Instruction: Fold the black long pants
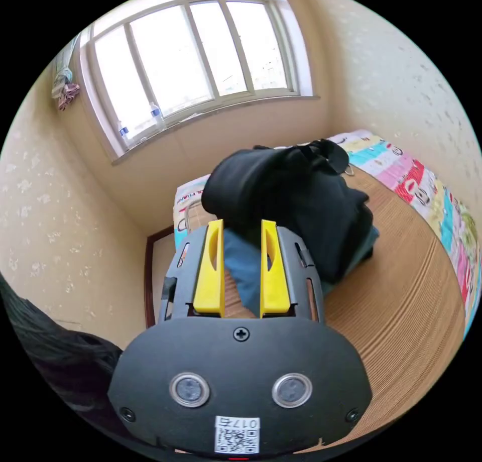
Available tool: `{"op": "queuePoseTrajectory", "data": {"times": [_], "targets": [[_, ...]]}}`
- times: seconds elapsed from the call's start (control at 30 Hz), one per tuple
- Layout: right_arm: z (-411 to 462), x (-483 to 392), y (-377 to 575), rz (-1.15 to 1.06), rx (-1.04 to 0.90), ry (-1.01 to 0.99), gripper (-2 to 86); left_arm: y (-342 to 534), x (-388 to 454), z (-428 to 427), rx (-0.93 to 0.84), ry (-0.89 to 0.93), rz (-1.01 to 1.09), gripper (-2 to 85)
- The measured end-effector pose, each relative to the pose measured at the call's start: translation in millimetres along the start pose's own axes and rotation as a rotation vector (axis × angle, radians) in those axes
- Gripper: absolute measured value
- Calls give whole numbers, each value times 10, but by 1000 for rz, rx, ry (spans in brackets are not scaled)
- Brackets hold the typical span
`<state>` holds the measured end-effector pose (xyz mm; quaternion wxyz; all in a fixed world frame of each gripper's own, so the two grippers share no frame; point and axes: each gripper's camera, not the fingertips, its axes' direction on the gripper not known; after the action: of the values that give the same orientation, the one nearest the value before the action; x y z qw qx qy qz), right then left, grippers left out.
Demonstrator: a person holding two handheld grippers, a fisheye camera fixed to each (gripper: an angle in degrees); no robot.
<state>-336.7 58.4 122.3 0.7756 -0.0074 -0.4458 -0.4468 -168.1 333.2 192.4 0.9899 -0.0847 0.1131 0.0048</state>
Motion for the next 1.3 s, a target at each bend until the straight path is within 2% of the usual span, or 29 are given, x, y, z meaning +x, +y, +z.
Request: {"op": "queuePoseTrajectory", "data": {"times": [0.1, 0.23, 0.3, 0.37, 0.4, 0.43, 0.57, 0.7, 0.8, 0.9, 1.03, 1.2, 1.3], "targets": [[277, -338, -668, -65, 1, 43, 130, -33, 40, 6, 0, -19, 5, 62], [760, -675, -1182, -170, -8, 241, 141, -89, 69, 30, -3, -28, 2, 59], [1175, -636, -1255, -186, -99, 330, 147, -112, 96, 41, -3, -38, 5, 59], [1772, -422, -1167, -161, -289, 390, 147, -132, 118, 52, -3, -45, 7, 58], [1844, -371, -998, -198, -216, 385, 143, -146, 127, 61, -2, -46, 7, 58], [1811, -330, -875, -188, -148, 368, 138, -158, 137, 68, 0, -46, 7, 58], [1790, -394, -739, -216, -135, 374, 106, -198, 185, 96, 1, -58, 12, 57], [1739, -985, -476, -545, -170, 659, 49, -248, 213, 128, 1, -53, 9, 57], [1444, -1111, -144, -633, -129, 765, 38, -283, 219, 151, 2, -40, 4, 56], [904, -980, 265, -566, -42, 784, 31, -317, 237, 175, 3, -33, 2, 55], [268, -787, 1196, -431, 81, 949, 24, -366, 266, 212, 3, -27, -3, 54], [-514, -255, 2387, -110, 111, 1032, 17, -412, 280, 251, 7, -4, -11, 51], [-791, 13, 3133, 77, 32, 1149, 16, -445, 302, 280, 9, 5, -11, 48]]}}
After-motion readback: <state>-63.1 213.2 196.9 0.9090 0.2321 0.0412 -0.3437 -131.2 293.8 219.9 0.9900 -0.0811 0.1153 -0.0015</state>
